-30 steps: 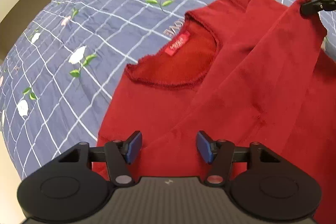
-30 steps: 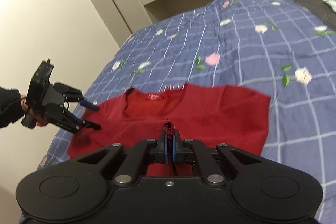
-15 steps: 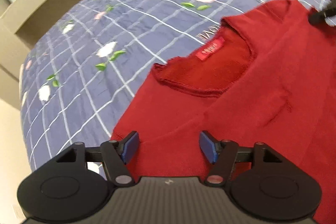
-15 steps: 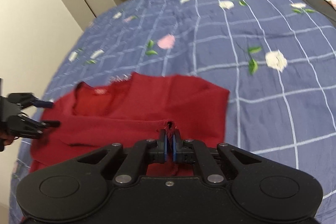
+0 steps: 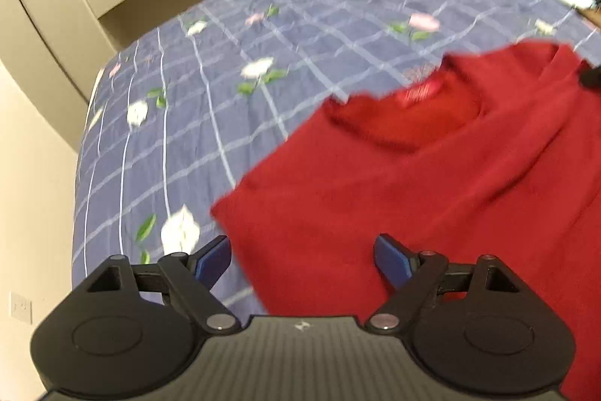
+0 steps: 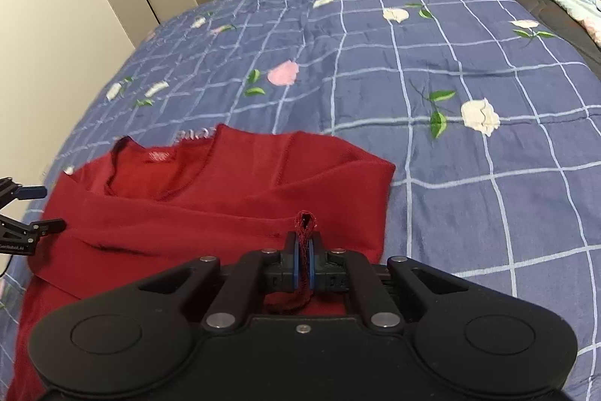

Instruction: Fold small clothes

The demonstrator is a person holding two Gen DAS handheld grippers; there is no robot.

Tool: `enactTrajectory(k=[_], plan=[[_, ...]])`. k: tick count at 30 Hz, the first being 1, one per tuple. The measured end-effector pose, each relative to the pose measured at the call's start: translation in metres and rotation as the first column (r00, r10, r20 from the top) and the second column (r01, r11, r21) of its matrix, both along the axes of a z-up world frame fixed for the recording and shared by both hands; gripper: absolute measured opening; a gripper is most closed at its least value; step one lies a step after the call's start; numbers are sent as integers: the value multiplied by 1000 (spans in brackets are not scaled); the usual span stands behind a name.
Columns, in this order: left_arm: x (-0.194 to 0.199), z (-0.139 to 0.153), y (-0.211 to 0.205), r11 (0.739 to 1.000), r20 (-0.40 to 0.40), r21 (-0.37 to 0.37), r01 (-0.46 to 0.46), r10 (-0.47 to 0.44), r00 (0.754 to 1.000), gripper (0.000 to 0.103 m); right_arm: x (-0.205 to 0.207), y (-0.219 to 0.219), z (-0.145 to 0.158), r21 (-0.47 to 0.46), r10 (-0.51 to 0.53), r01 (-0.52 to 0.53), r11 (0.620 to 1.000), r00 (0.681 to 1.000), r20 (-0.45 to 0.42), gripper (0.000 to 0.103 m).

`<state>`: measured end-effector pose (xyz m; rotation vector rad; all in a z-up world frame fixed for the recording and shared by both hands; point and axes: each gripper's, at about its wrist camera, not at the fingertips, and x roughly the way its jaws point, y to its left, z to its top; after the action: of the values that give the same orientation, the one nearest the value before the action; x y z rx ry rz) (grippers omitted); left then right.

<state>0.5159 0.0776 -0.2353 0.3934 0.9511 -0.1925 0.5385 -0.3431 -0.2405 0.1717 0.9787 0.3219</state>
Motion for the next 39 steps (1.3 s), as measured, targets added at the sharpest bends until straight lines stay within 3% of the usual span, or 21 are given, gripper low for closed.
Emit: enactTrajectory(k=[3,4,6,7,8,12,16,18,20,23,25,29,34,39], plan=[[0,0,5,998,-9,-29,-50,49,999,91,-2,0,0,-10,-15,15,1000,1000,6,10],[0,2,7,997,-8,-42,-64,64,998,91,-3,-1,2,-15,-21,21,1000,1000,17,17],[-2,10,8,994,15,-66,-90,92,996,91,-10,1,12,-51,-26,29,998,997,70,41],[-3,14,9,993,33,-79,-93,96,995,92,-13,3,17,-62,-21,28,998,994,106,62],[-4,19,7,991,58,-98,-88,93,994,95,-17,6,21,-67,-14,24,997,990,142,73],[-10,23,-7,985,130,-160,-61,83,988,99,-18,34,21,-92,69,-53,994,979,193,76],[-12,4,-26,992,136,-115,-55,71,988,99,-20,67,2,-131,164,-141,981,968,191,80],[-13,-9,-31,994,127,-65,-90,98,987,99,-22,76,-9,-193,186,-149,970,964,188,81],[-13,-20,-28,989,119,-24,-146,148,982,100,-25,73,-17,-251,184,-129,959,960,209,80],[-17,-22,-13,975,111,-84,-204,213,971,103,-33,56,-18,-260,178,-114,959,956,235,76],[-19,-22,-4,967,98,-110,-232,242,965,103,-37,45,-18,-312,134,-52,949,960,247,84],[-22,-14,4,961,90,-119,-251,262,961,103,-35,14,-18,-230,8,41,972,978,209,87],[-39,5,8,942,119,-188,-277,301,946,102,-48,20,1,-228,-1,65,972,962,273,86],[-47,-11,7,943,69,-67,-325,329,942,103,-46,28,-13,-284,13,40,958,983,182,87]])
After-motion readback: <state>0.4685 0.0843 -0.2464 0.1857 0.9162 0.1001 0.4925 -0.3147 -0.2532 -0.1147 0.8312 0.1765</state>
